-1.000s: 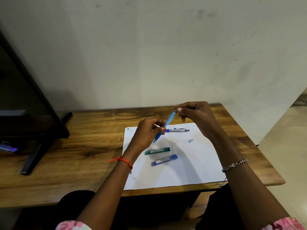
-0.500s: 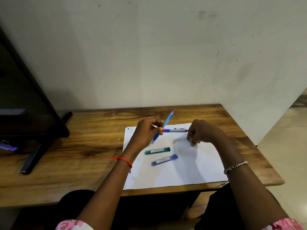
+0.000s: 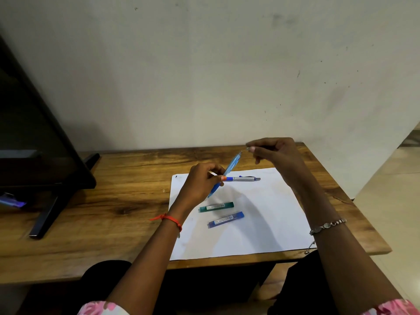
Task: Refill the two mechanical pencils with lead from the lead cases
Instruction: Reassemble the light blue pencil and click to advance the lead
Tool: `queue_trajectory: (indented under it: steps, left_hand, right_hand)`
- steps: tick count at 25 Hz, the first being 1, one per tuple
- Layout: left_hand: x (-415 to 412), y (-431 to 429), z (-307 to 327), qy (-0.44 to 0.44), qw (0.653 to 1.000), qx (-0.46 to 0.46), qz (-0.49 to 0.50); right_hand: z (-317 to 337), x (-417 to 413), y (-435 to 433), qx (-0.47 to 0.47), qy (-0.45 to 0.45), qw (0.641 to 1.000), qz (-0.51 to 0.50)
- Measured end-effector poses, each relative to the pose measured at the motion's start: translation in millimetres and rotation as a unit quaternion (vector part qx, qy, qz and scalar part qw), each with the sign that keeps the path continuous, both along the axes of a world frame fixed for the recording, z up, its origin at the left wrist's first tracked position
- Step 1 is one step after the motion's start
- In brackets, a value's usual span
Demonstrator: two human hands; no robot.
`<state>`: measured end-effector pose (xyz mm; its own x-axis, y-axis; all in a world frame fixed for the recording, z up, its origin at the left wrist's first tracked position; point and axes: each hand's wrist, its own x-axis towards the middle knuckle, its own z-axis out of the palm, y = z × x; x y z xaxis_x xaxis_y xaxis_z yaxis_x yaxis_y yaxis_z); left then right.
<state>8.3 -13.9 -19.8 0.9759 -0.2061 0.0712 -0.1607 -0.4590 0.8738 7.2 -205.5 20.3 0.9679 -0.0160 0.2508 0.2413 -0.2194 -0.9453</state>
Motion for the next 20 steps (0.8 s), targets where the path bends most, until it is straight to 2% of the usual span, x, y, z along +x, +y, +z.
queue_trajectory:
  steps: [2, 5, 13, 17, 20]
  left_hand:
    - [0, -1, 0, 0.001, 1.000, 0.006, -0.001]
    - [-1, -1, 0, -0.001, 1.000, 0.015, -0.002]
    - [-1, -3, 1, 0.002, 1.000, 0.019, -0.006]
    - [-2, -2, 1, 0.006, 1.000, 0.015, -0.005]
    - [-2, -1, 1, 0.003, 1.000, 0.011, -0.004]
  right_hand:
    - [0, -1, 3, 0.004, -0.032, 0.999, 0.006]
    - [-1, -1, 7, -0.043, -0.053, 0.997, 0.021]
    - [-3, 1, 9, -0.096, -0.061, 0.993, 0.026]
    - [-6, 2, 12, -0.103, -0.063, 0.992, 0.030]
    - [-6, 3, 12, -0.074, -0.057, 0.996, 0.010]
